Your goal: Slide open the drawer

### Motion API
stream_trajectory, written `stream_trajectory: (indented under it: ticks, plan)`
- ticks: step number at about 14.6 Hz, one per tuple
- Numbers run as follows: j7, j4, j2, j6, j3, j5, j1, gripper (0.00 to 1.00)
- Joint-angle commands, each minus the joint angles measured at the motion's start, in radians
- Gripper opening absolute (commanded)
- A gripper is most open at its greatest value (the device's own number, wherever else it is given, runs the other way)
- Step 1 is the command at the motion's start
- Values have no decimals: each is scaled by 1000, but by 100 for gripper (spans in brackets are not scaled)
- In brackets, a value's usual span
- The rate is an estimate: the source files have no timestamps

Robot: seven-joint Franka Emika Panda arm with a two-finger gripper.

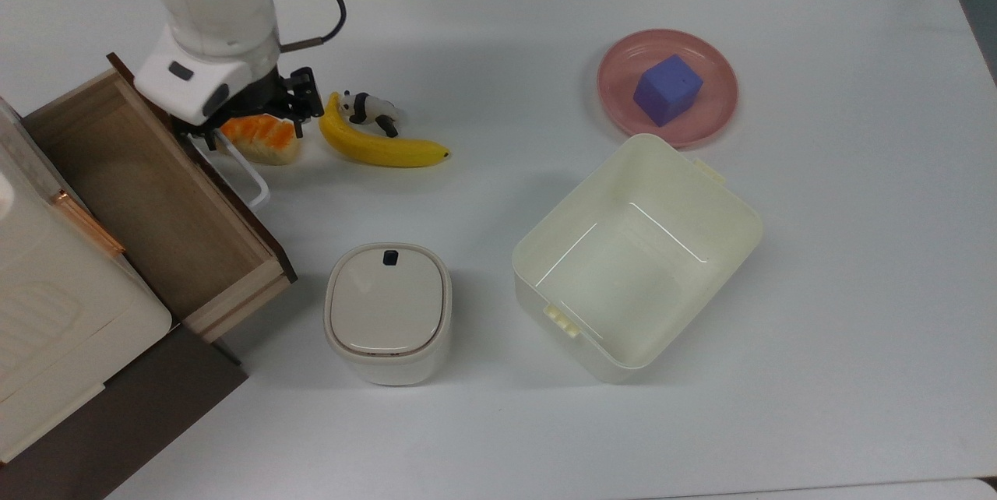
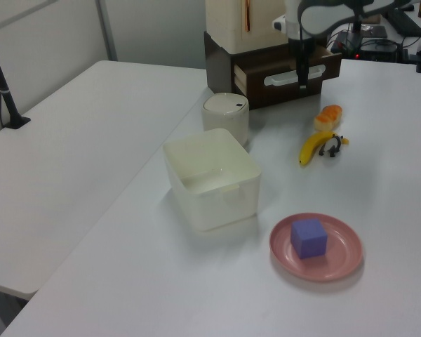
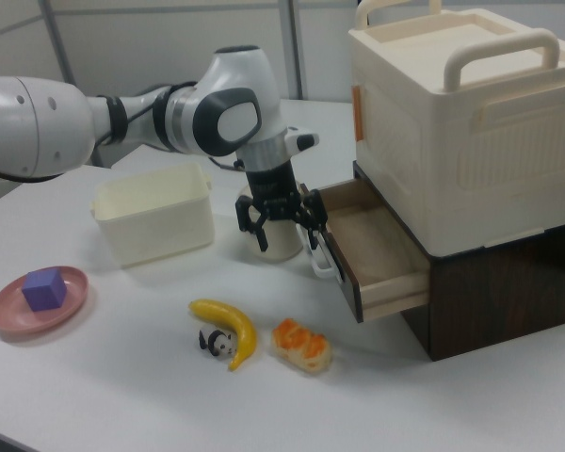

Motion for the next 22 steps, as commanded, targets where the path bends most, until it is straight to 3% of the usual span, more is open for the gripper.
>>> stream_trajectory:
  ticks: [1, 5, 8, 11, 17, 21, 22]
  plan:
    - [34, 7, -68, -31, 13, 55, -40, 100]
    - [53, 18, -117, -43, -1, 109, -51, 100]
    - [278, 18, -185, -81, -3, 182, -71, 100]
    - [426, 17, -220, -148, 10, 184, -65, 100]
    - [455, 12, -314, -346, 13, 193, -50, 100]
    - [511, 5, -352, -365, -7, 215, 14, 100]
    - [523, -2, -352, -351, -59, 215, 68, 100]
